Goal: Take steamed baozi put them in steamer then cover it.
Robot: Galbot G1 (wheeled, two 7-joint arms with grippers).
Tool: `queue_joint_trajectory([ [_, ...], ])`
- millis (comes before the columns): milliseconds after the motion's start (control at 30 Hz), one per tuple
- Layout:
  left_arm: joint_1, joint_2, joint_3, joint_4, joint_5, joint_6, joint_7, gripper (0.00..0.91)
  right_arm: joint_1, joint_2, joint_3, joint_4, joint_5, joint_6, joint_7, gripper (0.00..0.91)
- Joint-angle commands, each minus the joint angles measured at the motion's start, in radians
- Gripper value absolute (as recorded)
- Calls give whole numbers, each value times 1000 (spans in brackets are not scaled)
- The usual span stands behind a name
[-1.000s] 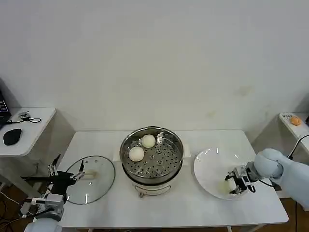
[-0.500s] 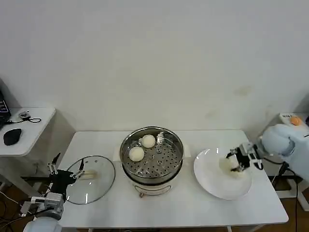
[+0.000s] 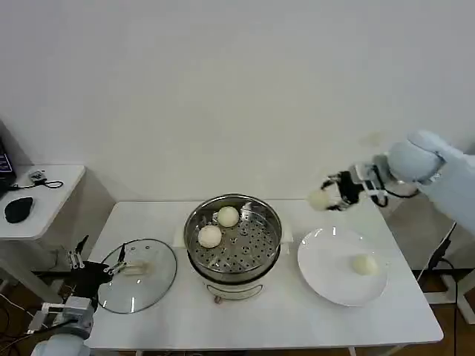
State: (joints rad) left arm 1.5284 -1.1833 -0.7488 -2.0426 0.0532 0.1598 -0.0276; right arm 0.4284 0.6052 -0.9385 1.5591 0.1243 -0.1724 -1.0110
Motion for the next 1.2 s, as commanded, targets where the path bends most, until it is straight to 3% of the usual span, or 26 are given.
queue_joint_trajectory([
  [33,19,9,-48,-8,-38,15,3,907,179,246,-193,63,74,3,36,635],
  [367,48,37,-70,-23,-130,38,9,907,100,414,-223,-4,47,109,36,635],
  [900,60,14,-79,-27,-108,35,8,907,-32,455,-254,-41,-185,283,38,635],
  [1200,59,10,-85,-20,-107,32,7,907,-30,478,-275,-63,-171,336,19,635],
])
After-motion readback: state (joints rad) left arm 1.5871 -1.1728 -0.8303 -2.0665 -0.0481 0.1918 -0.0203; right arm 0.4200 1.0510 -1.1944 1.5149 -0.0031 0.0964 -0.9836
